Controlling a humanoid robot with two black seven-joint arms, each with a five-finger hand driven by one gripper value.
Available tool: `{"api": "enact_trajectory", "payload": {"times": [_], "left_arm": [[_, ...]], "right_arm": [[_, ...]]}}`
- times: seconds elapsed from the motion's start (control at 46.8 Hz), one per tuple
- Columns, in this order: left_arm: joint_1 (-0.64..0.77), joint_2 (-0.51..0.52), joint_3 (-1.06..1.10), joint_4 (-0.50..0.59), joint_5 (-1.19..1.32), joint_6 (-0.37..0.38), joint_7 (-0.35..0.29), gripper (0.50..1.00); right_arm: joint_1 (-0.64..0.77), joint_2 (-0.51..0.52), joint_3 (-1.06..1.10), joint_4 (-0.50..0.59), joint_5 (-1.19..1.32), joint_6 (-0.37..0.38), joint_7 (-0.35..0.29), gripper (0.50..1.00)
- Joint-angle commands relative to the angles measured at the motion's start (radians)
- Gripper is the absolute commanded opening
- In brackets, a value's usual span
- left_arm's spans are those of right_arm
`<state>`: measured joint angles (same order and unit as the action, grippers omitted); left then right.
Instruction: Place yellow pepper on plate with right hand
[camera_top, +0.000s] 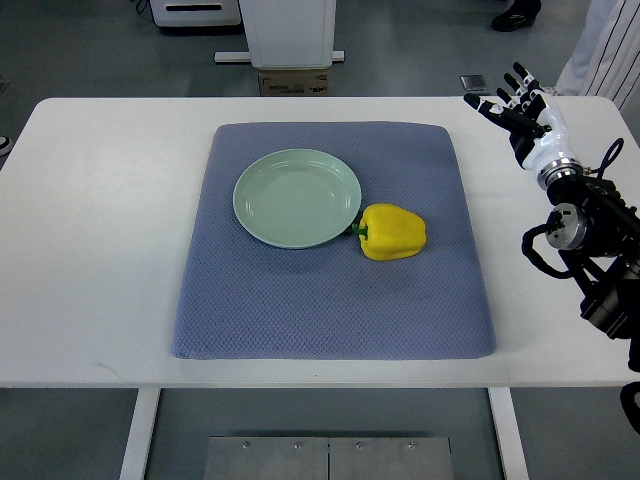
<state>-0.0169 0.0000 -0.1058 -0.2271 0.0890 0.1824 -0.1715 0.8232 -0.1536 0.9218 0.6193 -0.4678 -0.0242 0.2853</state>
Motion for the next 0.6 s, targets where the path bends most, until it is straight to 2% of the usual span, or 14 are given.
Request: {"api": "enact_trajectory", "payload": {"times": [0.0, 0.577], "left_arm": [[0.000, 0.000, 0.000, 0.000, 0.000, 0.000, 0.000, 1.000], [0.002, 0.000, 0.000, 0.000, 0.000, 0.000, 0.000, 1.000]], "right_arm": [[0.008, -0.004, 0.000, 0.000, 0.000, 0.001, 0.000, 1.000], [0.007, -0.001, -0.001, 0.002, 0.000, 0.001, 0.002, 1.000]]}}
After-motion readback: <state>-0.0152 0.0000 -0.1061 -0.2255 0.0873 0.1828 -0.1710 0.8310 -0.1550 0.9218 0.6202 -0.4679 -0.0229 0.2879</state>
